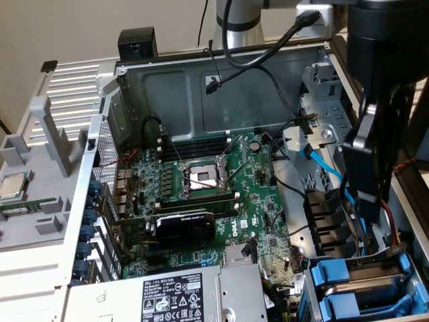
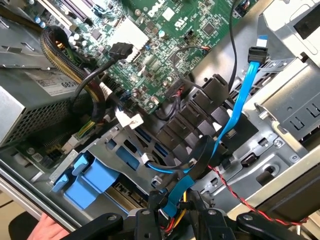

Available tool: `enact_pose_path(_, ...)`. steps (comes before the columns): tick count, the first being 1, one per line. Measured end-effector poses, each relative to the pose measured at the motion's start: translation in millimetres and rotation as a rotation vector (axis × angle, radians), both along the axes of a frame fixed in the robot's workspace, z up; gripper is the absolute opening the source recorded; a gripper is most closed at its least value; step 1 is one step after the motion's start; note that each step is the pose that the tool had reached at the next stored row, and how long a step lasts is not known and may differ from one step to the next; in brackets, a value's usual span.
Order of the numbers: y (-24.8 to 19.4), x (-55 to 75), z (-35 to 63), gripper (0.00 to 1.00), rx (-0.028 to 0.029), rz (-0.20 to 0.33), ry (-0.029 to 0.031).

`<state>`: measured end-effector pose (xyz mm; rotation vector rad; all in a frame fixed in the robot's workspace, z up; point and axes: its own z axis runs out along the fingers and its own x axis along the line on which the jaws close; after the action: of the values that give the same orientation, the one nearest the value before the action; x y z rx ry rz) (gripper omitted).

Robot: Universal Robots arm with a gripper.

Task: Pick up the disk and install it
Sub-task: 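Insert the first disk wire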

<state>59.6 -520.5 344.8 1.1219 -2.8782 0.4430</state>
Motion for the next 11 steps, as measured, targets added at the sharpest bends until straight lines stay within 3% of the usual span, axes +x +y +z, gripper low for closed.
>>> enact_pose_path(5, 0.3, 1.3, -0.5, 0.35, 0.0009, -0.004, -0.0022)
enact_pose_path(11, 2.3, 1.3, -1.0, 0.35, 0.0007, -0.004, -0.0097)
